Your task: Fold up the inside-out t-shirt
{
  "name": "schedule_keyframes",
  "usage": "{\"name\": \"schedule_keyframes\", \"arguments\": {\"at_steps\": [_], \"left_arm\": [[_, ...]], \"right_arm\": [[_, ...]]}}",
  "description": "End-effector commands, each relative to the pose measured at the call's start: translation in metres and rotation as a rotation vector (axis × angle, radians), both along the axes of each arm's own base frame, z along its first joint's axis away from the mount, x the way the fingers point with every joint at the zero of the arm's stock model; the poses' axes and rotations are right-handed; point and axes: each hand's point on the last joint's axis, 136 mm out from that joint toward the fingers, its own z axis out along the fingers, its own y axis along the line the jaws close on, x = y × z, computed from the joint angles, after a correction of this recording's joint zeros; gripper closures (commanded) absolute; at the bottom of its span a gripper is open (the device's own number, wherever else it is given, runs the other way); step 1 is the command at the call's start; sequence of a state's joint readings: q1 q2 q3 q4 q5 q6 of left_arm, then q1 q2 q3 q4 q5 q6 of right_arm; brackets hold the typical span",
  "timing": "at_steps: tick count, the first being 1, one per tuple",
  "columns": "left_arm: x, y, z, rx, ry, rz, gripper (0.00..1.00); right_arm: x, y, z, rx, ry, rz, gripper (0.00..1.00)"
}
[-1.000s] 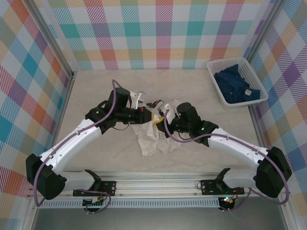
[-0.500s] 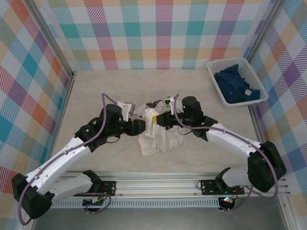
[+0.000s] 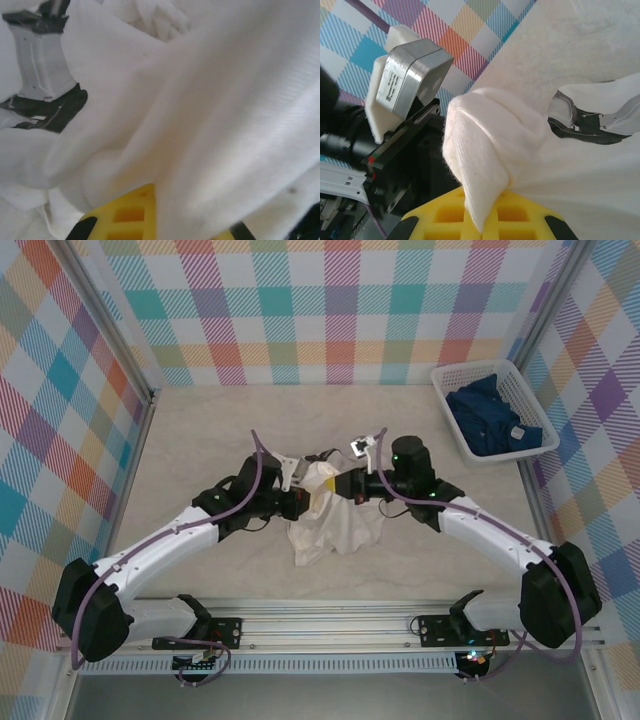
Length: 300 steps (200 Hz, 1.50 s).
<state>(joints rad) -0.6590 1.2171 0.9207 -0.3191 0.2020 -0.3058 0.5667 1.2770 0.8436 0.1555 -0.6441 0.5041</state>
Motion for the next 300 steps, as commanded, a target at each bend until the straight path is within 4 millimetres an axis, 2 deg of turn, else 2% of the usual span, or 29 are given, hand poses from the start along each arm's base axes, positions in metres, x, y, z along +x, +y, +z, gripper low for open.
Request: {"name": "schedule_keyframes", "arguments": {"at_steps": [1,34,58,72,82,88,100,115,139,164,183,202,221,263,300], "left_arm": [[0.012,0.003,0.040,-0.147,-0.067,0.013,1.00],[0.013,0.012,0.047,-0.304,-0.008,0.010,1.00],[0.020,0.025,0.040,-0.320,0.029,0.078,1.00],[0.029,0.036,0.026,-0.245,0.048,0.154,0.88],[0.033,0.043,0.018,-0.190,0.059,0.189,0.74],[0.034,0.044,0.017,-0.173,0.054,0.192,0.66],[0.032,0.046,0.015,-0.149,0.043,0.189,0.56],[0.026,0.046,0.026,-0.145,-0.013,0.161,0.48],[0.009,0.049,0.055,-0.141,-0.160,0.117,0.42],[-0.015,0.040,0.080,-0.173,-0.289,0.008,0.44],[-0.032,0.020,0.087,-0.216,-0.308,-0.121,0.57],[-0.037,0.000,0.081,-0.214,-0.285,-0.207,0.67],[-0.030,-0.013,0.075,-0.189,-0.267,-0.231,0.67],[-0.004,-0.017,0.060,-0.114,-0.263,-0.179,0.71],[-0.020,-0.031,0.028,-0.091,-0.195,-0.280,0.69]], "right_arm": [[-0.018,-0.005,0.018,0.062,-0.062,0.114,0.95],[-0.026,-0.003,0.020,0.096,-0.079,0.185,0.90],[-0.029,0.001,0.028,0.148,-0.084,0.228,0.94],[-0.030,0.003,0.033,0.184,-0.084,0.248,0.96],[-0.028,0.005,0.034,0.198,-0.072,0.247,0.97],[-0.026,0.006,0.034,0.206,-0.072,0.245,0.97],[-0.022,0.008,0.034,0.214,-0.060,0.237,0.97],[-0.016,0.011,0.030,0.209,-0.043,0.216,0.97],[-0.011,0.011,0.025,0.193,-0.045,0.188,0.97],[-0.010,0.012,0.023,0.174,-0.048,0.184,0.96],[-0.009,0.012,0.024,0.169,-0.056,0.185,0.94],[-0.011,0.012,0.025,0.169,-0.063,0.192,0.93],[-0.014,0.012,0.025,0.169,-0.065,0.203,0.92],[-0.020,0.010,0.026,0.169,-0.086,0.219,0.91],[-0.019,0.009,0.033,0.183,-0.100,0.207,0.91]]}}
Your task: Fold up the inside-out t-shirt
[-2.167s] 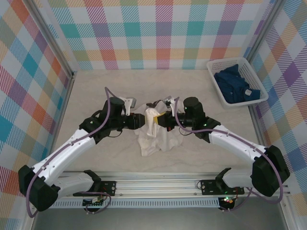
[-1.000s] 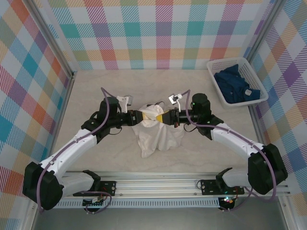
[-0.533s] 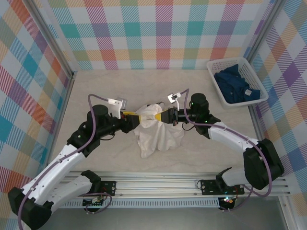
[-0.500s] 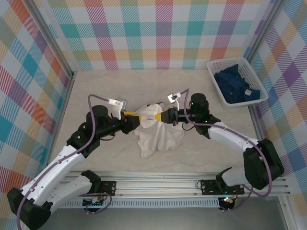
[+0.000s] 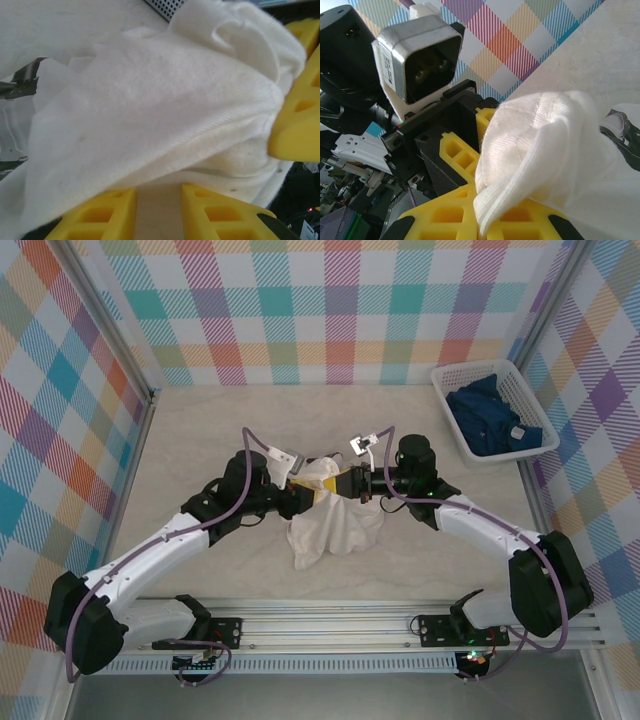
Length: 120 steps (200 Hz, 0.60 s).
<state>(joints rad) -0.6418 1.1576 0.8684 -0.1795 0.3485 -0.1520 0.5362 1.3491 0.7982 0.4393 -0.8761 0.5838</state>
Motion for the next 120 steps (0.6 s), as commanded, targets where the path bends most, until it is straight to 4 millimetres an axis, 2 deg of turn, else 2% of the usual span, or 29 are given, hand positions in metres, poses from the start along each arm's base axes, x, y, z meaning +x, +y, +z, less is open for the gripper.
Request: {"name": "schedule_keyframes", "arguments": {"at_steps": [1,26,46,87,120], "left_arm": [[-0.011,-0.016,-0.002,0.000,-0.027,-0.094,0.69],[-0.032,-0.032,-0.002,-0.050,-0.035,-0.202,0.68],[-0.040,-0.033,0.005,-0.082,-0.061,-0.228,0.68],[-0.018,-0.003,0.018,-0.032,-0.151,-0.039,0.62],[-0.012,0.004,0.029,-0.067,-0.162,0.002,0.57]], "right_arm": [[-0.006,0.000,0.019,0.037,-0.068,0.024,0.91],[-0.003,0.001,0.019,0.043,-0.063,0.011,0.92],[-0.003,0.000,0.016,0.034,-0.062,0.004,0.92],[-0.006,-0.001,0.009,0.018,-0.059,0.013,0.92],[-0.007,-0.002,0.007,0.009,-0.064,0.016,0.93]]}}
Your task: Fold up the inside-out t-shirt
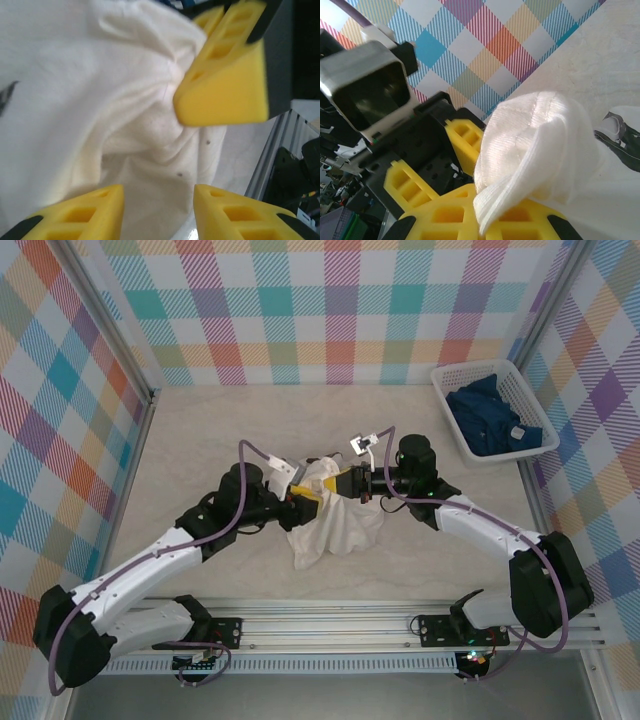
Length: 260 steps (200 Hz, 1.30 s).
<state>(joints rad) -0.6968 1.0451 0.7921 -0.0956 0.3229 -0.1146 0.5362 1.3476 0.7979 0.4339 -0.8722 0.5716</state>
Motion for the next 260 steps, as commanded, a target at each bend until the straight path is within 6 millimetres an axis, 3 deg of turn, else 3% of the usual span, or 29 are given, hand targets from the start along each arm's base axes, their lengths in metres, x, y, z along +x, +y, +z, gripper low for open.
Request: {"name": "schedule_keyframes", "arguments": {"at_steps": [1,147,169,193,207,260], "left_arm": [[0.009,0.007,0.009,-0.025,-0.030,0.049,0.57],[0.053,-0.011,0.010,-0.027,0.006,0.064,0.56],[0.054,-0.017,0.009,-0.035,0.011,0.041,0.65],[0.056,-0.015,0.014,-0.053,0.002,0.045,0.89],[0.055,-0.010,0.017,-0.066,-0.001,0.057,0.97],[0.026,0.001,0.021,-0.108,0.051,0.015,1.00]], "right_arm": [[-0.007,-0.002,0.008,0.012,-0.054,0.018,0.93],[-0.013,-0.001,0.009,0.018,-0.060,0.041,0.93],[-0.013,-0.001,0.009,0.016,-0.061,0.042,0.93],[-0.012,-0.002,0.005,-0.001,-0.067,0.031,0.93],[-0.010,-0.004,0.001,-0.026,-0.074,0.009,0.94],[0.009,-0.017,-0.006,-0.149,-0.139,-0.143,0.85]]}}
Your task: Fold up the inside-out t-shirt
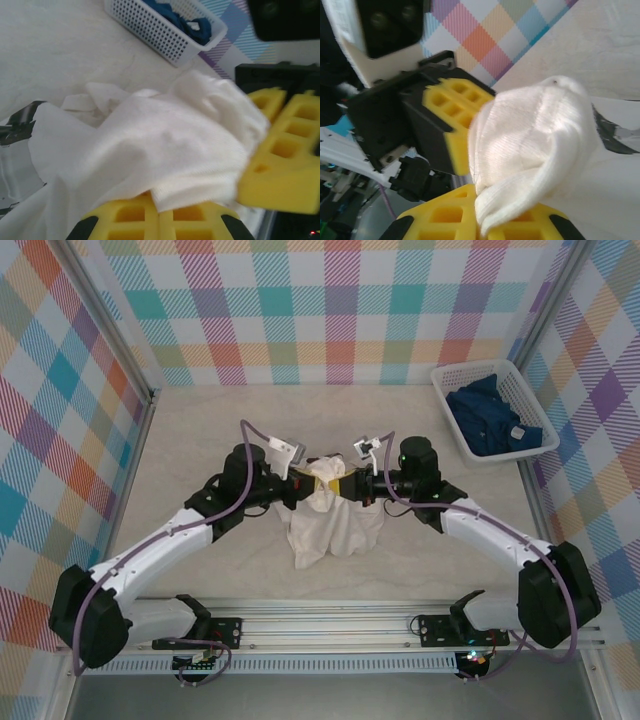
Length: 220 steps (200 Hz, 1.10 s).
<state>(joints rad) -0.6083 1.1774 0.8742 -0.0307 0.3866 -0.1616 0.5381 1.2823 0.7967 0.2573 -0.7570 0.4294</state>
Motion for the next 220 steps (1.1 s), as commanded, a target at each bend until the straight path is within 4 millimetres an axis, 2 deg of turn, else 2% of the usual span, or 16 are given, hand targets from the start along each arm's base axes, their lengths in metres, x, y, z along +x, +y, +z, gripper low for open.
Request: {"name": "schedule_keyframes", "arguments": {"at_steps": [1,47,85,112,144,168,189,220], "left_arm": [[-0.016,0.004,0.014,-0.058,0.008,-0.035,1.00],[-0.040,0.009,0.021,-0.120,0.079,-0.078,1.00],[-0.050,0.013,0.025,-0.159,0.115,-0.091,1.00],[-0.048,0.021,0.024,-0.157,0.138,-0.048,1.00],[-0.048,0.022,0.027,-0.154,0.141,-0.055,1.00],[-0.048,0.025,0.029,-0.146,0.137,-0.045,1.00],[-0.047,0.029,0.029,-0.133,0.135,-0.025,1.00],[-0.049,0.035,0.030,-0.119,0.125,-0.011,1.00]], "right_arm": [[0.005,-0.006,0.006,-0.055,-0.083,-0.055,0.84],[0.014,-0.018,-0.001,-0.160,-0.135,-0.135,0.70],[0.010,-0.032,-0.013,-0.348,-0.248,-0.210,0.59],[-0.005,-0.033,-0.007,-0.399,-0.387,-0.197,0.52],[-0.021,-0.023,0.006,-0.385,-0.523,-0.096,0.42],[-0.010,-0.025,0.009,-0.423,-0.560,-0.121,0.39],[0.013,-0.040,0.015,-0.431,-0.474,-0.223,0.42],[0.020,-0.037,0.023,-0.262,-0.194,-0.186,0.46]]}}
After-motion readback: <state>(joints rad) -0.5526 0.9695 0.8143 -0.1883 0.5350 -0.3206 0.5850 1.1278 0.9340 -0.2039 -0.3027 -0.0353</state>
